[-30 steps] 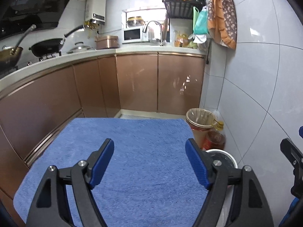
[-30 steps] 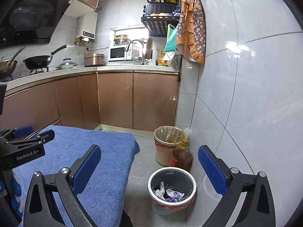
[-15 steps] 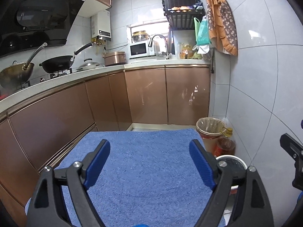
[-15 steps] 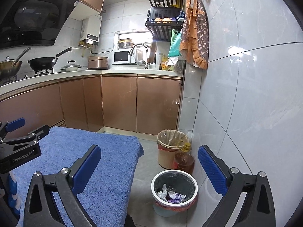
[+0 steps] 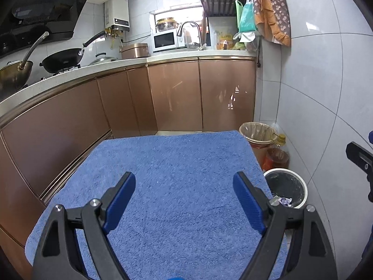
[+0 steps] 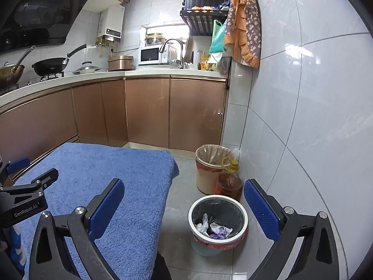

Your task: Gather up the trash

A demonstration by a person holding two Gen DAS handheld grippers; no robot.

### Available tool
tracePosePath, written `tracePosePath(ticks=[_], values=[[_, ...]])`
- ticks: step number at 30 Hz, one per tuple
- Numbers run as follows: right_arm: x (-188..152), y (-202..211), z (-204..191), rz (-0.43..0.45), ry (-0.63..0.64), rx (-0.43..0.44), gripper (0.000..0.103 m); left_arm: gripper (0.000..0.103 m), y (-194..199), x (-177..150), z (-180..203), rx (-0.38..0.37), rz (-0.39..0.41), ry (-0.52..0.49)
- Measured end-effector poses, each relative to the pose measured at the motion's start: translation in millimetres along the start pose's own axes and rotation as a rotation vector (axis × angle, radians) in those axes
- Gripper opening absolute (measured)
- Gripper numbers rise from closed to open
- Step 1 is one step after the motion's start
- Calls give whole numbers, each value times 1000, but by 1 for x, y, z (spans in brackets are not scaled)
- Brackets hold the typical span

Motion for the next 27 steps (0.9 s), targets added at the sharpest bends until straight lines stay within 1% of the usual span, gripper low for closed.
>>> tracePosePath(ticks=[9, 18, 27], values=[[-2, -5, 0, -13, -2, 4, 103, 85, 1, 0, -2, 9, 16, 5], [-1, -3, 2, -7, -11, 5, 103, 85, 12, 5, -4, 33, 56, 9], [0, 1, 3, 4, -22, 0, 103, 85, 15, 7, -6, 27, 59, 24]])
Point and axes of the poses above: each gripper's, at about its wrist camera, not at the fingertips, and y roughly against the way its jaws point, z to its right, x to its top, the point moved 10 cm from there along -y, roughly the way its jaws point, and after that the axes turned 6 degrees about -y, right-handed, at the moved point
